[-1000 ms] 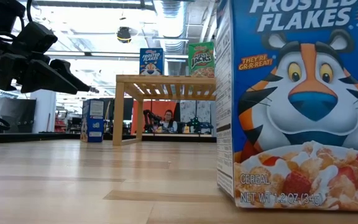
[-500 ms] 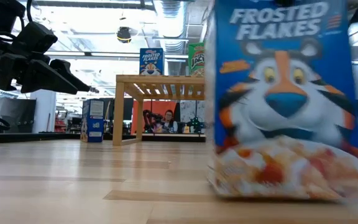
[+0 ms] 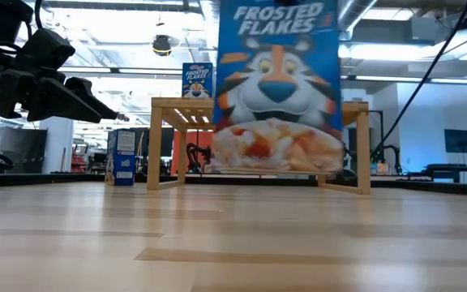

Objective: Stack cereal on shelf
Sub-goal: Put the bottom blue cereal box on the shelf aligned with the other blue cereal box

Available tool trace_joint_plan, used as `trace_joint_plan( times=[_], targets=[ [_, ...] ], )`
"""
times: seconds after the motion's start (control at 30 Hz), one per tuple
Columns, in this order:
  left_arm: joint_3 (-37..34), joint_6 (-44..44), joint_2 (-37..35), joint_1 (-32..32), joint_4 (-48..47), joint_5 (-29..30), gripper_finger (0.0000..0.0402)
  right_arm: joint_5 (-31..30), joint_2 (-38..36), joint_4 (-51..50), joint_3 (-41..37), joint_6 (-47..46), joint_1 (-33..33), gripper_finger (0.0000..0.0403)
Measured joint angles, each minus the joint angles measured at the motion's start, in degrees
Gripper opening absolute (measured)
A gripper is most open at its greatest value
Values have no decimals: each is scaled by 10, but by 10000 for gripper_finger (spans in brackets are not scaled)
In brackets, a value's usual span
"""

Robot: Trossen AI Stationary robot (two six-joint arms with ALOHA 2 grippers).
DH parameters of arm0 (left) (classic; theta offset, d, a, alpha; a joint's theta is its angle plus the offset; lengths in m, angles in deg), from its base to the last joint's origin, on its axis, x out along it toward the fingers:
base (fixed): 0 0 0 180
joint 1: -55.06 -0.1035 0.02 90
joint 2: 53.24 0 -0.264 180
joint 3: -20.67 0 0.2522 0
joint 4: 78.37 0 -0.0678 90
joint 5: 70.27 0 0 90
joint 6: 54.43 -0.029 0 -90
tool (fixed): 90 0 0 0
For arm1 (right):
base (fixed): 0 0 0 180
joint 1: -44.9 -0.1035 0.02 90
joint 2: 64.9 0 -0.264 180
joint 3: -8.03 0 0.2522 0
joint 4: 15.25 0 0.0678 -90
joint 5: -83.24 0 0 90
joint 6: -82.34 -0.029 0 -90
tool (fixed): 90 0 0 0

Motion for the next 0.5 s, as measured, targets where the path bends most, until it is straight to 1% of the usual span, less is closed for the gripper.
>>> trace_joint_plan(
  times=[0.3, 0.5],
  targets=[
    [0, 0, 0, 0, 0, 0, 305, 0, 1, -5, 35, 97, 60, 194],
    [0, 0, 0, 0, 0, 0, 305, 1, 1, -5, 58, 157, 89, 194]
  ],
)
